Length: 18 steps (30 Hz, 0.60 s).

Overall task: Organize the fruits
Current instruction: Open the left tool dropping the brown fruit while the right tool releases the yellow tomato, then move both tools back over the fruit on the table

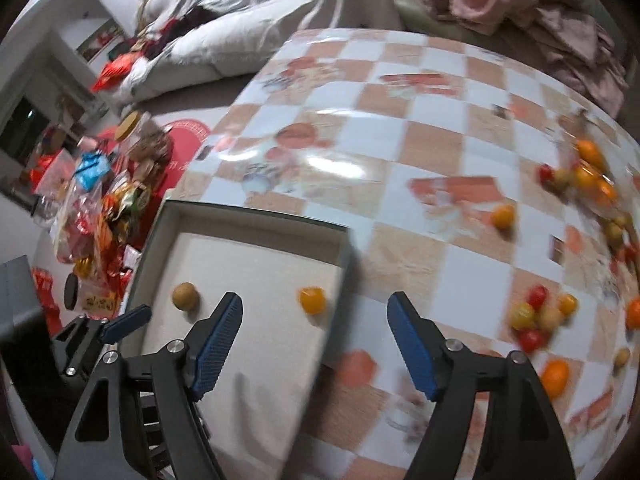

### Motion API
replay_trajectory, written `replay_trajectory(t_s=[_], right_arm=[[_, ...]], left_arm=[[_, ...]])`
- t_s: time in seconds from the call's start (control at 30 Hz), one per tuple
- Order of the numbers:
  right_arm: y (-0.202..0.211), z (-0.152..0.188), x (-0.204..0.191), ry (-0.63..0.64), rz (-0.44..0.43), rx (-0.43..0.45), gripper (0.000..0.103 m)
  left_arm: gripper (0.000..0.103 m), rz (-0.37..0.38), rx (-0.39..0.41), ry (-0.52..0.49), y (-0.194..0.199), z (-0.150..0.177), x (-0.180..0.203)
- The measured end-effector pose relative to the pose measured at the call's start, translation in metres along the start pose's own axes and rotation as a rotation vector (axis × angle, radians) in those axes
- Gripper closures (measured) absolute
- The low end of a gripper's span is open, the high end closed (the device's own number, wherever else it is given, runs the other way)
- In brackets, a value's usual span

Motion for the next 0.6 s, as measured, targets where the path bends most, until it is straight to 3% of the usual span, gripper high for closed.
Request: replay_trajectory(t_s=[0.3,0.6], right_arm=[[0.050,0.050,0.096,-0.162,0.125,-0.019,0.025],[0.084,0.123,0.164,-0.293,0.228,-0.078,0.025]], left_arm=[[0.027,0.122,0.019,-0.111,0.028,-0.003,0.081],[0.027,0.212,-0.044,-0.214,0.030,0.022,0.152]])
Point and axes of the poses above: each gripper's, at about its wrist camera, not at the fingertips, and y roughly against the way its jaws point, x to its right, z to its underside, the point moved 4 cm from there along -y, roughly the way its jaws point, and after that the axes turned 8 degrees about x, right-handed, at the moved point
